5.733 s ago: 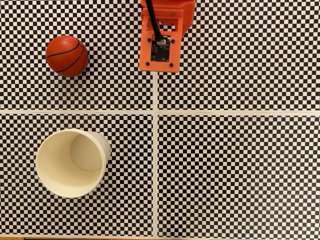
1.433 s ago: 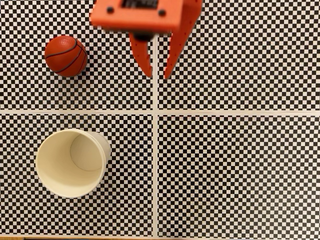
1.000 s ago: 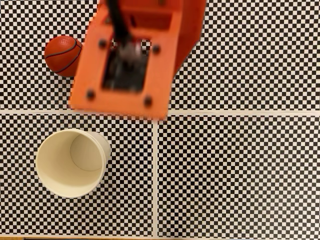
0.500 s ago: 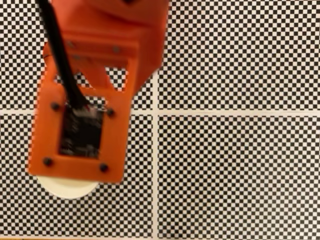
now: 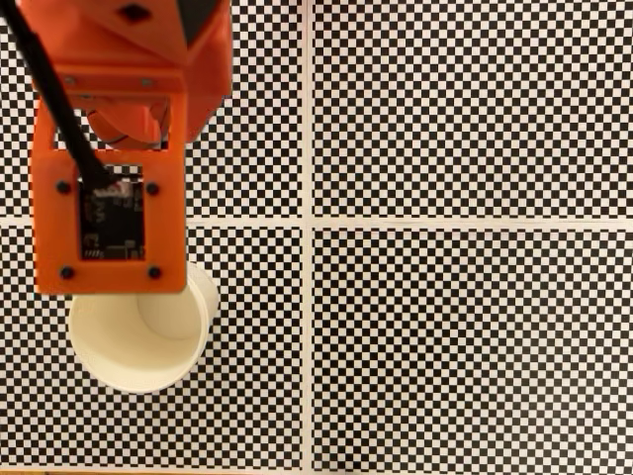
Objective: Grasp basketball and place into cup.
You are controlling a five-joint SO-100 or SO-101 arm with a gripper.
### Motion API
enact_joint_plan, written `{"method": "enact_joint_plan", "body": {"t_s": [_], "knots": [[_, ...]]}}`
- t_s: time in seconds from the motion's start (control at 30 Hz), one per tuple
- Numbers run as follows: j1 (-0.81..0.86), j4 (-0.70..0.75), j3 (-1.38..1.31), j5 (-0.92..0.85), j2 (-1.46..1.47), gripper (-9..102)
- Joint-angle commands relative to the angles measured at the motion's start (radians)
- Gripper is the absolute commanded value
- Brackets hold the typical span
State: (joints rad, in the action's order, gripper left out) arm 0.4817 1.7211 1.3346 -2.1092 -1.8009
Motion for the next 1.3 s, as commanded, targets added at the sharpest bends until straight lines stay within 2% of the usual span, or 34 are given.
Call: {"method": "enact_joint_plan", "body": {"t_s": [0.0, 0.43, 0.73, 0.97, 1.27], "knots": [[0.055, 0.006, 0.0, -0.063, 0.018, 0], [0.184, 0.006, -0.044, -0.193, 0.186, 1], [0.184, 0.006, -0.003, -0.224, 0.224, 23], [0.202, 0.006, 0.038, -0.209, 0.256, 45], [0.252, 0.006, 0.044, -0.069, 0.258, 48]]}}
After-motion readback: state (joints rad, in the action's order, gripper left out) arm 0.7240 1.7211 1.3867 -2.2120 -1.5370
